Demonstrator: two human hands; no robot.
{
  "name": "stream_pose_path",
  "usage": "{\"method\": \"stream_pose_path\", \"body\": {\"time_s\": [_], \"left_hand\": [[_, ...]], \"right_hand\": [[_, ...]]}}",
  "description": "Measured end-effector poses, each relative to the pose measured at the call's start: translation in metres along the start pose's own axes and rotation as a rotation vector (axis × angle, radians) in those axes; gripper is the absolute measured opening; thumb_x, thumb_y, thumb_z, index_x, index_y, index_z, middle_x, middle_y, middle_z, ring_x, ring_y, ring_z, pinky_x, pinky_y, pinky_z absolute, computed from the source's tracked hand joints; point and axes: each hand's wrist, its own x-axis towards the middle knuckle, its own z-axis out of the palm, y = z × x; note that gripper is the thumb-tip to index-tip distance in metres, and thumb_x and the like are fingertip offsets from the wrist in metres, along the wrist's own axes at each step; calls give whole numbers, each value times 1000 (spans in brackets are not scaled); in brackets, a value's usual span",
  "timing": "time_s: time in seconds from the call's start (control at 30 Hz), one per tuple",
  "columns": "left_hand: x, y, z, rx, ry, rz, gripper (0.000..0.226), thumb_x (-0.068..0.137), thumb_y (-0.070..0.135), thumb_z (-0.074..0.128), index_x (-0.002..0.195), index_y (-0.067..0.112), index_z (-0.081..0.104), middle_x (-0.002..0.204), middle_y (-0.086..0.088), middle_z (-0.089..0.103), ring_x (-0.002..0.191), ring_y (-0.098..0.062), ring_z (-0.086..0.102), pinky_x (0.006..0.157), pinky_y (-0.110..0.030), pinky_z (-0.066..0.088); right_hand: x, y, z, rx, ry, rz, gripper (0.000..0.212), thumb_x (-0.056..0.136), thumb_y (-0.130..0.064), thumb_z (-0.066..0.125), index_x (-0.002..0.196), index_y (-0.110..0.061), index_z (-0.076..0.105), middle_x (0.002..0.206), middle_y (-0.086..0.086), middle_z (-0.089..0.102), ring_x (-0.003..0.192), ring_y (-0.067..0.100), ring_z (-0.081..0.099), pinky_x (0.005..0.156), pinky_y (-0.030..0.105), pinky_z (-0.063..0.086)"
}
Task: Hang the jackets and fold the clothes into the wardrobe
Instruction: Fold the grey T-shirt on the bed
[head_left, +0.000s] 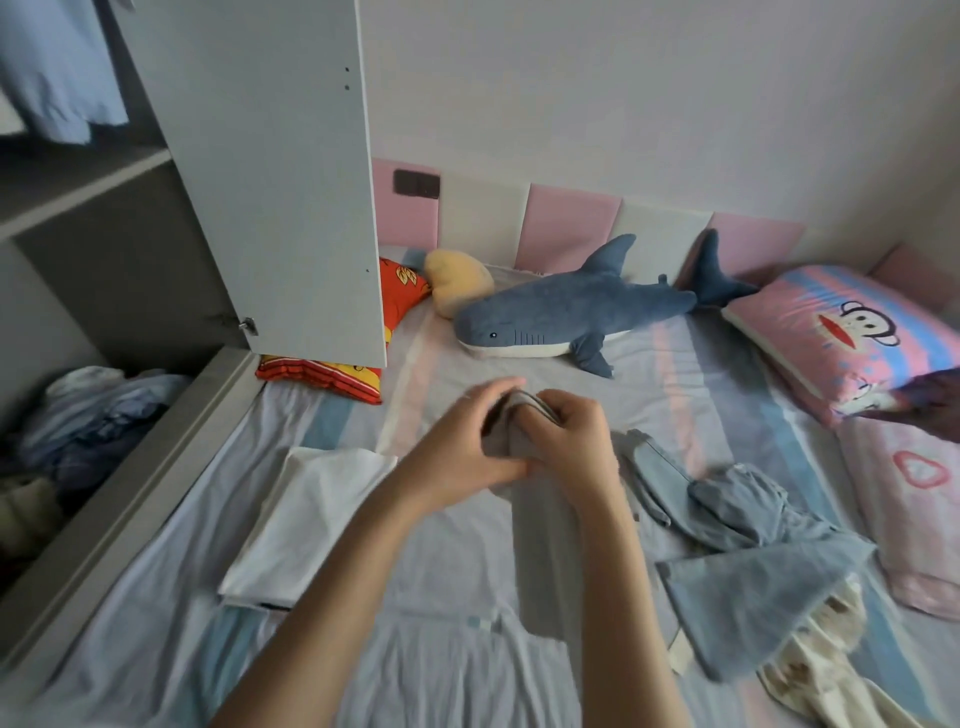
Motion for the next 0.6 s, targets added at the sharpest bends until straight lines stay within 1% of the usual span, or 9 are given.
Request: {"method": "stream_pose_path", "body": {"time_s": [0.07, 0.1, 0.17, 0.23, 0.27, 0.37, 0.43, 0.5, 0.6], "left_hand": [[-4, -4, 11, 26, 69, 23, 50, 69, 23, 68, 116, 25, 54, 111, 15, 62, 107, -5, 59, 95, -33, 47], [-5, -5, 10, 15, 115, 26, 42, 71, 19, 66, 112, 22, 57, 103, 14, 64, 99, -5, 61, 90, -34, 50], [-6, -6, -1, 4, 147, 28, 32, 73, 13, 72, 103, 18, 61, 90, 9, 66, 84, -9, 63, 78, -30, 51], [-10, -6, -17, -19, 129, 18, 26, 75, 5, 76, 92, 17, 60, 78, 8, 63, 69, -11, 56, 68, -23, 46], [-13, -3, -24, -12, 105, 25, 26, 76, 4, 76, 86, 19, 58, 75, 9, 60, 67, -11, 53, 66, -21, 44], [-19, 6, -38, 67, 39, 63, 29, 76, 8, 77, 76, 30, 58, 84, 14, 65, 70, -17, 56, 71, -23, 47], [-24, 10, -45, 123, 32, 76, 29, 74, 8, 78, 73, 32, 62, 92, 14, 70, 77, -13, 62, 78, -25, 50], [-29, 13, -50, 148, 77, 108, 23, 74, 6, 77, 74, 26, 65, 87, 8, 72, 82, -9, 66, 81, -24, 50], [-34, 18, -57, 139, 164, 143, 15, 75, 1, 76, 76, 13, 66, 81, 4, 71, 79, -10, 68, 78, -21, 51]], "right_hand": [[-1, -6, -1, -38, -48, -37, 24, 65, -27, 55, 52, -11, 44, 51, -4, 36, 53, 8, 34, 51, 30, 29], [-1, -6, -3, -54, -71, -46, 23, 66, -26, 57, 53, -10, 46, 51, -4, 38, 54, 9, 36, 52, 30, 30], [-3, -6, -12, -90, -89, -88, 22, 70, -21, 62, 53, -14, 50, 49, -8, 38, 53, 7, 35, 52, 30, 31], [-6, -6, -20, -105, -69, -133, 20, 71, -18, 65, 54, -20, 54, 49, -10, 42, 53, 3, 36, 52, 27, 32], [-6, -5, -24, -90, -62, -139, 17, 71, -19, 66, 57, -23, 57, 50, -11, 46, 53, 1, 39, 52, 24, 34], [-9, -1, -25, -13, -53, -120, 23, 75, -8, 72, 68, -27, 61, 52, -11, 54, 51, 3, 43, 51, 22, 35], [-13, 4, -23, -15, -62, -122, 24, 76, -3, 70, 73, -26, 61, 49, -11, 50, 48, 5, 40, 50, 22, 33], [-16, 11, -23, -41, -75, -161, 26, 76, -2, 68, 74, -26, 60, 47, -12, 44, 48, 5, 35, 51, 21, 29], [-18, 24, -22, -22, -128, -152, 26, 77, -2, 69, 74, -26, 60, 50, -13, 44, 51, 4, 34, 52, 21, 29]]}}
